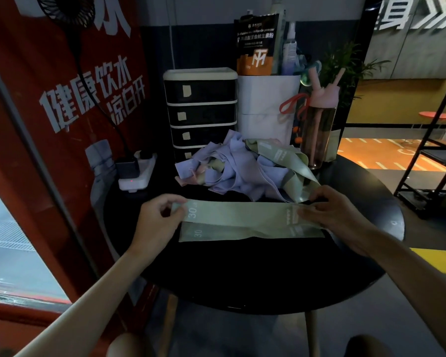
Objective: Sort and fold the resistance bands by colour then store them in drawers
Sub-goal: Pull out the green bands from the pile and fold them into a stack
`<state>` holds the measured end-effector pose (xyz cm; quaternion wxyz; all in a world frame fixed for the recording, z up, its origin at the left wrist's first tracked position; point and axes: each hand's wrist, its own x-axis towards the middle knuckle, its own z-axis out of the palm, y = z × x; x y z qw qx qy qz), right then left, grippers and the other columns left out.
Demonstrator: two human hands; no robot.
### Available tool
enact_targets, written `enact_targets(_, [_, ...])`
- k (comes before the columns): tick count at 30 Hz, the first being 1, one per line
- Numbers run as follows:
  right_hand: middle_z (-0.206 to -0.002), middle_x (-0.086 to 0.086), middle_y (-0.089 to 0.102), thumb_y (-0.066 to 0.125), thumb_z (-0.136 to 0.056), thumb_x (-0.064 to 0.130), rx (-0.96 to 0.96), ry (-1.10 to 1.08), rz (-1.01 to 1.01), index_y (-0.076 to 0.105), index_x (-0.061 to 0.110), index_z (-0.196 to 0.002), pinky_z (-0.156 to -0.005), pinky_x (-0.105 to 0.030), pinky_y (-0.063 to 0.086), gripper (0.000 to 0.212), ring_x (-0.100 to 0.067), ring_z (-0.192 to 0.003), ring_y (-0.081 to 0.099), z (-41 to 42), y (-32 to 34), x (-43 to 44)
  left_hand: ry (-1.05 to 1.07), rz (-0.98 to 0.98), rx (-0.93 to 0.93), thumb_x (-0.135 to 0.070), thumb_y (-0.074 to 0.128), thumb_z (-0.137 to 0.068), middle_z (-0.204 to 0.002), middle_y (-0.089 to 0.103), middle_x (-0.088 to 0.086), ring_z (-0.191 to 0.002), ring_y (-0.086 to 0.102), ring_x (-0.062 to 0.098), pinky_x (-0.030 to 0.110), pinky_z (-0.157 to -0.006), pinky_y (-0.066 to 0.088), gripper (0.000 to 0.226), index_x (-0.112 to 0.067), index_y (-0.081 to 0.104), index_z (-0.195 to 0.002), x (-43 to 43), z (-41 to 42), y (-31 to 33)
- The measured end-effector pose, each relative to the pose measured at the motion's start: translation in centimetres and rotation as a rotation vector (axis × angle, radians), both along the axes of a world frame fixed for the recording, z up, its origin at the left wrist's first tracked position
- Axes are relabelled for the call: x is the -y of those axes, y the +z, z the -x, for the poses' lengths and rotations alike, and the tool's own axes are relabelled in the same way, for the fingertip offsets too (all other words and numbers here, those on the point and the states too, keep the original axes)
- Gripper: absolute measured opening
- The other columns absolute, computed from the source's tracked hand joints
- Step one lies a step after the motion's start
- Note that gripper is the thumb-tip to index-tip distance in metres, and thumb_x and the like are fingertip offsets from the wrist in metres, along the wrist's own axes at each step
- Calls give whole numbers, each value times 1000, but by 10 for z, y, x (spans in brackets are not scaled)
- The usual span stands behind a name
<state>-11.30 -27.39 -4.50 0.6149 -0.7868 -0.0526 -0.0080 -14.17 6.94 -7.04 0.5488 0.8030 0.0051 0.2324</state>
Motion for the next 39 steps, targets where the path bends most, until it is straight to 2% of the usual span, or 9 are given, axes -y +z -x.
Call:
enact_targets(6, [-66, -1, 53, 72, -85, 8, 129, -71, 174, 62, 10, -79, -56, -21, 38, 12, -9, -61, 46, -9, -21, 8, -14, -152, -55, -11, 70, -89, -98, 72, -9, -92, 65, 3, 13, -74, 47, 14, -23, 74, -94, -4, 4, -17])
enact_targets(9, [-71, 0, 60, 69, -87, 8, 207, -104, 190, 67, 12, -80, -57, -14, 39, 9, -7, -63, 49, -8, -31, 7, -22, -166, -43, -13, 70, -89, -95, 71, -10, -91, 65, 1, 11, -73, 46, 15, -27, 73, -93, -4, 5, -17])
enact_targets(15, [-78, 4, 64, 68, -87, 13, 263, -78, 337, 68, 26, -78, -68, -32, 45, 17, -9, -68, 54, -14, -46, 14, -24, -210, -48, -9, 69, -88, -87, 68, -9, -81, 63, 0, 10, -68, 46, 21, -30, 71, -85, -7, 6, -19])
enact_targets(18, [-93, 3, 59, 71, -84, 11, 302, -29, 514, 64, 33, -77, -75, -21, 42, 25, -8, -88, 53, -18, -49, 15, -31, -337, -47, -11, 73, -84, -83, 52, -4, -78, 52, 5, 11, -71, 39, 22, -32, 71, -80, -9, 5, -20])
enact_targets(21, [-106, 2, 60, 74, -79, 23, 388, 4, 580, 62, 40, -84, -90, -27, 43, 22, -13, -107, 50, -19, -52, 19, -129, -434, -96, -40, 79, -76, -110, 43, -13, -111, 41, 9, 24, -100, 32, 20, -44, 68, -92, -16, 4, -22])
enact_targets(23, [-113, 13, 59, 72, -74, 42, 390, 72, 614, 62, 44, -94, -94, -34, 42, 22, -15, -112, 50, -16, -53, 22, -257, -526, -145, -71, 70, -64, -126, 39, -28, -124, 35, 3, 35, -110, 27, 44, -51, 66, -103, -25, 4, -24])
enact_targets(26, [-119, 21, 54, 81, -74, 30, 350, 140, 672, 65, 43, -101, -93, -30, 34, 34, -12, -115, 45, -8, -51, 24, -345, -590, -167, -95, 54, -56, -128, 46, -35, -125, 35, -8, 45, -115, 24, 66, -56, 64, -109, -33, 2, -27])
enact_targets(35, [-116, 17, 58, 73, -80, 30, 341, 160, 629, 68, 36, -98, -93, -39, 50, 19, -11, -110, 54, -10, -53, 29, -318, -574, -102, -84, 52, -68, -119, 54, -31, -118, 42, -7, 47, -109, 26, 48, -54, 66, -103, -34, -4, -31])
enact_targets(39, [-117, 21, 55, 76, -79, 19, 350, 133, 657, 64, 44, -95, -96, -37, 46, 32, -14, -113, 51, -9, -52, 27, -316, -615, -93, -73, 51, -74, -123, 50, -31, -119, 39, -9, 42, -107, 26, 37, -55, 65, -104, -32, -4, -31])
